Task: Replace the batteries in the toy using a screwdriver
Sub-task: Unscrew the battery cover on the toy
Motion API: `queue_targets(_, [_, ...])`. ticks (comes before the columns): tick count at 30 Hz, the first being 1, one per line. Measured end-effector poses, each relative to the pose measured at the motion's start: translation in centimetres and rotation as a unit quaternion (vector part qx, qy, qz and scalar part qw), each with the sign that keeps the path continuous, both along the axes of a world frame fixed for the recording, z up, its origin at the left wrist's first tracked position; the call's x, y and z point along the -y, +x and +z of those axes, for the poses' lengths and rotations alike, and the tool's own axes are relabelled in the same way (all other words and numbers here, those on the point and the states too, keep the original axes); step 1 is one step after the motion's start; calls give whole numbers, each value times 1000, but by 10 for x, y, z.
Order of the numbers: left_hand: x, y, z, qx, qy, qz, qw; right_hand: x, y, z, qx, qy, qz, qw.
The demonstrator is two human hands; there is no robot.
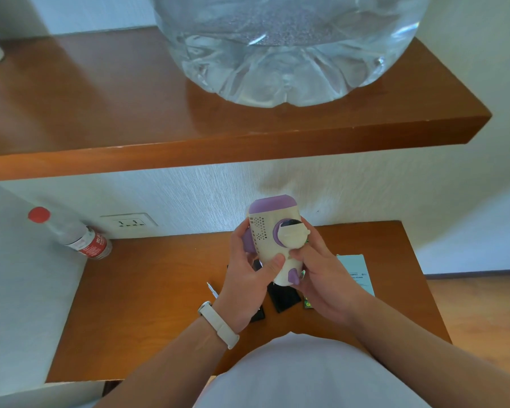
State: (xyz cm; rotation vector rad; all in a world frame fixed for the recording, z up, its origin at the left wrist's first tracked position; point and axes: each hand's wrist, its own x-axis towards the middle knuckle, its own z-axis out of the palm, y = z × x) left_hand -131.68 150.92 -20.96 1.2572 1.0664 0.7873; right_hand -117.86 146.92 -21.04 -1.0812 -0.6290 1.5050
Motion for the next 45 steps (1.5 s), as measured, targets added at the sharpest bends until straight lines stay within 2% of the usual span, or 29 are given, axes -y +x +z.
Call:
queue_targets(11, [-1,-1,4,-15,18,-5,1000,2,-9,-2,133,3,-25,991])
queue_targets(17, [1,1,4,-25,35,1,999,2,-14,-3,87,-19,-52,995])
queue_targets(25, [2,3,0,-12,34,15,999,-3,-9,2,-119,-45,-83,988])
queue_targets(30, [3,4,-7,-30,46,22,998,-3,-7,-2,-181,-57,-62,980])
queue_targets(40, [-1,-1,-15,-18,22,41,999,-15,-5,-12,-242,-112,-37,963])
queue_targets(45, [3,-3,-20,-5,16,57,998,-14,-3,-13,-230,-126,-10,965])
